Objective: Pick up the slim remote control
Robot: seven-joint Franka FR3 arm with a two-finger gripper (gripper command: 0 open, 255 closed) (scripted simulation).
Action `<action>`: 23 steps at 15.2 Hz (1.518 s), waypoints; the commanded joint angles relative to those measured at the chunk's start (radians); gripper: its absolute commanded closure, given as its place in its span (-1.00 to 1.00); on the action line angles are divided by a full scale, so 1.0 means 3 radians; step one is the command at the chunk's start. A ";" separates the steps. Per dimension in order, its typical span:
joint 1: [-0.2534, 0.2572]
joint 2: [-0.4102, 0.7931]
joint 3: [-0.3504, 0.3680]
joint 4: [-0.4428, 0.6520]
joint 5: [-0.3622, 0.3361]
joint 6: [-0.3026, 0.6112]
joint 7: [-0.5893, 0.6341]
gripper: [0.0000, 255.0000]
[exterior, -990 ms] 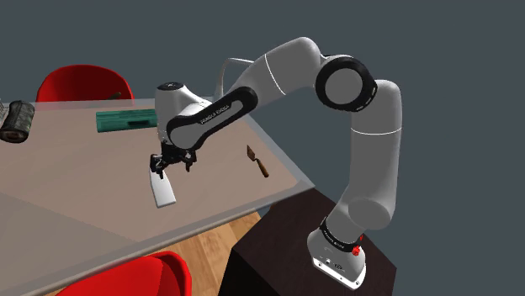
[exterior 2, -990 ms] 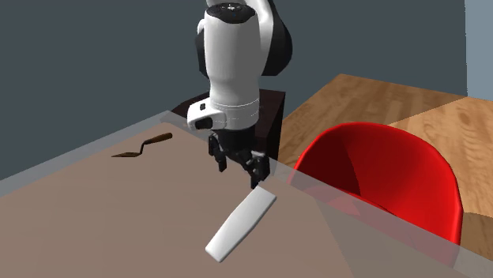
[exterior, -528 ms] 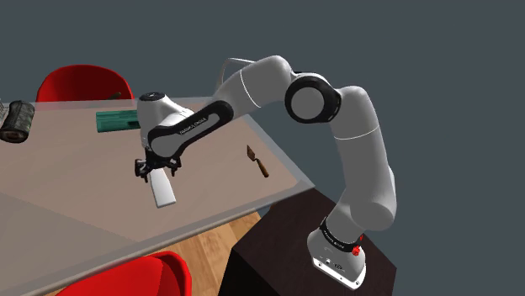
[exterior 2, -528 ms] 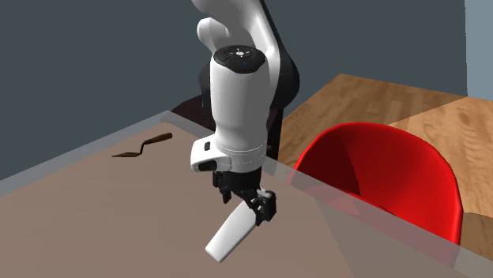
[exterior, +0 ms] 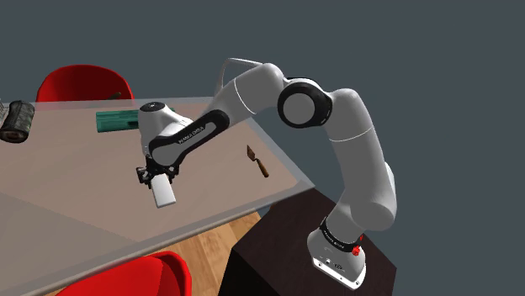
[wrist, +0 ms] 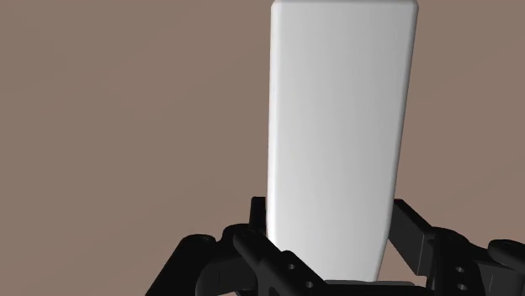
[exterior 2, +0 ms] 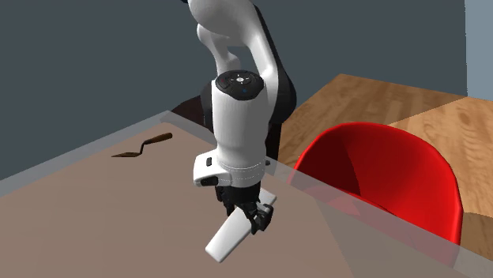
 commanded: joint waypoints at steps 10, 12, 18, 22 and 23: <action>-0.0004 -0.0028 0.0006 -0.0011 0.0005 -0.0017 -0.0002 1.00; -0.0015 -0.0093 0.0020 -0.0025 0.0020 -0.0069 -0.0011 1.00; -0.0043 -0.0276 0.0061 -0.0042 0.0067 -0.0234 -0.0037 1.00; -0.0060 -0.0391 0.0087 -0.0039 0.0099 -0.0350 -0.0055 1.00; -0.0064 -0.0418 0.0093 -0.0036 0.0107 -0.0380 -0.0060 1.00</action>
